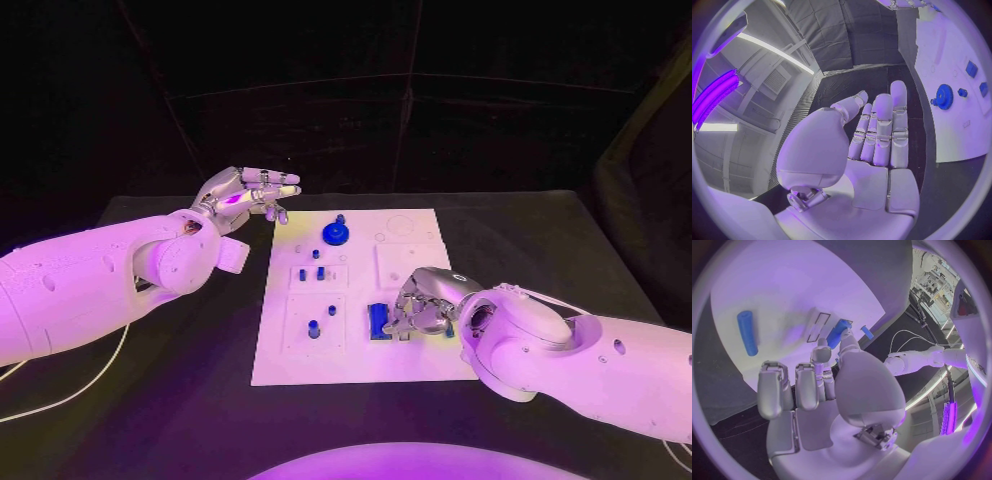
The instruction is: Assemble the parts on the task board
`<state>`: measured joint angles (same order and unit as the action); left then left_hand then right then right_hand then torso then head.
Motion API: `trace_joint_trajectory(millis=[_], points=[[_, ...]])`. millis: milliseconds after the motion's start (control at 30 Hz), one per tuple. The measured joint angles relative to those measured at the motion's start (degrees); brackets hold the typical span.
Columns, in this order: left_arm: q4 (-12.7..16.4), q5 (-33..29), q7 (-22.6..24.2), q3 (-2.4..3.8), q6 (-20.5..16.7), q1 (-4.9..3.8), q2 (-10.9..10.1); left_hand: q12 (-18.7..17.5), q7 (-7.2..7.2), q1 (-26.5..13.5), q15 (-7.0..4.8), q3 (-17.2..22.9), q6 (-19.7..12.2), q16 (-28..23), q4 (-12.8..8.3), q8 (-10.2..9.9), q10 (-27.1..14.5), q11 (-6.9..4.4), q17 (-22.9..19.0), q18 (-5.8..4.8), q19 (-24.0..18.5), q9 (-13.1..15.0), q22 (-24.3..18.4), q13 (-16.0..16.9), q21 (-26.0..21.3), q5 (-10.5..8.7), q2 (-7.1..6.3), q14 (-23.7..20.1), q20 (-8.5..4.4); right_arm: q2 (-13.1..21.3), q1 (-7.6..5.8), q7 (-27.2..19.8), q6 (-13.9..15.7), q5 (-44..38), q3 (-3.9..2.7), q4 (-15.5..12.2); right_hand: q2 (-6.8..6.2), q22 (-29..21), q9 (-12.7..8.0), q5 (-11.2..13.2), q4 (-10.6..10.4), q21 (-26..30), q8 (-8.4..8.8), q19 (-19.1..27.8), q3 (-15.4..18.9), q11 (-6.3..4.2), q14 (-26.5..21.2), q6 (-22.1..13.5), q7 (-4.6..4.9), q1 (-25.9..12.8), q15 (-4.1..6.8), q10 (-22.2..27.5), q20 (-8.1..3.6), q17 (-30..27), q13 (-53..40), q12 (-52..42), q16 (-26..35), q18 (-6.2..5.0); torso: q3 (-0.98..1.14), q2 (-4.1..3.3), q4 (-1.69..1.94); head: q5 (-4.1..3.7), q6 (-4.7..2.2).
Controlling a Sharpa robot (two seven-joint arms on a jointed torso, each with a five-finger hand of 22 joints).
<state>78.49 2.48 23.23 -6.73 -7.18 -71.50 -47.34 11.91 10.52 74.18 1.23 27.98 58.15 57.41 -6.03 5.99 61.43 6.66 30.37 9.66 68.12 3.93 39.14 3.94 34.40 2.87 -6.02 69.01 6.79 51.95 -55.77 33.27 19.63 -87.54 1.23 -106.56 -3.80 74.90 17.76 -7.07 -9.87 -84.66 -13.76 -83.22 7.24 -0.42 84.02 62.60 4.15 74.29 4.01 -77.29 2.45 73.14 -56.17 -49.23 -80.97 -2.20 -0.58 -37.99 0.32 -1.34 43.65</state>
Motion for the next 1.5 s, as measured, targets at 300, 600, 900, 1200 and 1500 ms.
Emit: trace_joint_trajectory(millis=[300, 600, 900, 1200, 1500], points=[[0.0, 0.0, -0.1, -0.02, 0.0, 0.0, 0.0, 0.0, 0.0, 0.2, 0.0, 0.0, 0.0, 0.0, 0.0, 0.0, 0.0, 0.0, -0.1, 0.0, 0.0, 0.0, 0.0, 0.0, 0.0, 0.0, 0.23, 0.0, 0.0, 7.2, 0.0, -3.4, 2.6, 2.8, 0.01, -3.0, -0.4, 0.0, 0.1, -1.6, -3.6, 0.3, 1.07, 0.2, 3.0, 0.33, 0.0, -1.3, 0.37, -3.3, 0.0, 0.3, 0.2, -0.2, 0.6, 0.8, 0.3, 0.0, -0.03, 0.02, -0.03, -0.52, -0.36], [0.0, 0.0, -0.1, -0.03, 0.0, 0.0, 0.0, 0.0, 0.0, 0.2, 0.0, 0.0, 0.0, 0.0, 0.0, 0.0, 0.0, 0.0, -0.1, 0.0, 0.0, 0.0, 0.0, 0.0, 0.0, 0.0, 0.23, 0.0, 0.0, 14.0, -0.15, -5.1, 1.8, 5.5, -0.03, -3.6, 3.74, 0.0, -1.0, -5.8, -2.7, 0.3, 2.83, 0.0, 2.0, 0.54, 0.0, -2.4, 1.09, 0.9, -0.43, 0.5, 0.42, 0.1, 0.9, 1.5, 0.3, 0.0, -0.07, 0.07, -0.07, -1.31, -0.77], [0.1, 0.0, -0.1, -0.05, 0.0, 0.0, 0.0, 0.0, 0.0, 0.2, 0.0, 0.0, 0.0, 0.0, 0.0, 0.0, 0.0, 0.0, -0.1, 0.0, 0.0, 0.0, 0.0, 0.0, 0.0, 0.0, 0.23, 0.0, 0.0, 13.6, -0.15, -4.1, -0.4, 3.0, -0.01, -2.3, 3.9, 0.0, -1.2, -5.8, -3.3, 0.3, 2.83, 0.0, 3.0, 0.54, 0.0, -1.1, 0.59, 1.0, -0.43, 0.5, 0.42, 0.5, 0.6, 1.5, 0.3, 0.0, 0.0, -0.02, -0.13, -1.46, -0.8], [0.1, 0.0, -0.1, -0.1, 0.0, 0.0, -0.1, 0.0, 0.0, 0.2, 0.0, 0.0, 0.0, 0.0, 0.0, 0.0, 0.0, 0.0, -0.1, 0.0, 0.0, 0.0, 0.0, 0.0, 0.0, 0.0, 0.23, 0.0, 0.0, 12.1, -0.13, -2.7, -3.4, -0.4, -0.01, -0.8, 3.51, 0.0, -1.2, -5.8, -4.1, 0.3, 2.83, 0.0, 4.1, 0.54, 0.0, -0.2, 0.41, 0.6, -0.43, 0.5, 0.41, 0.4, 0.7, 1.8, 0.3, 0.0, -0.02, -0.01, -0.01, -1.28, -0.59], [0.1, 0.0, -0.1, -0.17, 0.1, 0.01, -0.1, 0.0, 0.0, 0.2, 0.0, 0.0, 0.0, 0.0, 0.0, 0.0, 0.0, 0.0, -0.1, 0.0, 0.0, 0.0, 0.0, 0.0, 0.0, 0.0, 0.23, 0.0, 0.0, 10.0, -0.21, -2.0, -6.9, -3.4, -0.11, 0.9, 3.4, 0.0, -0.7, -5.5, -3.8, 0.3, 2.61, 0.0, 4.8, 0.54, 0.0, 0.2, 0.18, 0.7, -0.43, 0.5, 0.41, 0.1, 0.9, 2.4, 0.3, 0.0, -0.02, -0.03, -0.03, -1.13, -0.41]])
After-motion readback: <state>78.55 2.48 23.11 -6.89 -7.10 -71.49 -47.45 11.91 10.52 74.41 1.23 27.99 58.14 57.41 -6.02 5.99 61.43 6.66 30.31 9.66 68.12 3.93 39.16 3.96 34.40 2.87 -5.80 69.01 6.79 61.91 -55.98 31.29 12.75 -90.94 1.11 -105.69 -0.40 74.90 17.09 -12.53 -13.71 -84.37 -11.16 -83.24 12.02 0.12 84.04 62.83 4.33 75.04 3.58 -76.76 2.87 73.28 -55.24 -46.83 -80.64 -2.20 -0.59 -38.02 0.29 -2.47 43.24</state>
